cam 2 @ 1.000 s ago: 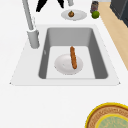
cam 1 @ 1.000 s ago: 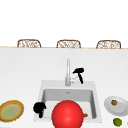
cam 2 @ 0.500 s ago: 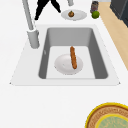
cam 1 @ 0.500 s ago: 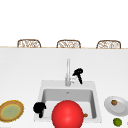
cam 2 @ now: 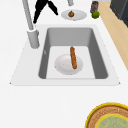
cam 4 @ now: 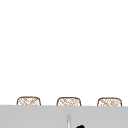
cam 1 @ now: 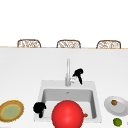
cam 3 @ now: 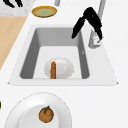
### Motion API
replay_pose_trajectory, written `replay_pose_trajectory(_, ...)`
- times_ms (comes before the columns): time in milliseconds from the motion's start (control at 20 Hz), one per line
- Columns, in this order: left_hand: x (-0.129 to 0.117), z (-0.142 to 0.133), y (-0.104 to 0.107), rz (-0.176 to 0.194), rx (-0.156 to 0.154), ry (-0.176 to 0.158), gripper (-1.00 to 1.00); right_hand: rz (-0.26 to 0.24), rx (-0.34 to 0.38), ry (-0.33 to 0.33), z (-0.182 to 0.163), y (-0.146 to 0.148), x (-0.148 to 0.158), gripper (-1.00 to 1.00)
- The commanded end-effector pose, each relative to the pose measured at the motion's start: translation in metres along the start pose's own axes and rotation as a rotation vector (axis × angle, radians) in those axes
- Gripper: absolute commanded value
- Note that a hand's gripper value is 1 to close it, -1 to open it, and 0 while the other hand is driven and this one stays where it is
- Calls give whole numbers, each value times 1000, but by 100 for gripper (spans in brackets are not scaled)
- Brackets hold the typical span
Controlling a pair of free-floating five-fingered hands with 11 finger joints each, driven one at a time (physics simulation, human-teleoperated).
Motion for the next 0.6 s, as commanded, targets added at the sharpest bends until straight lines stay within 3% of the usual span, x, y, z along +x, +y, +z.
replay_pose_trajectory(0,0,0,0,0,0,0,0,45,-37,-25,27,-17,-1,-100)
replay_pose_trajectory(200,0,0,0,0,0,0,0,49,-80,-25,36,-25,-2,-100)
replay_pose_trajectory(550,0,0,0,0,0,0,0,27,-10,-10,-1,-56,1,-100)
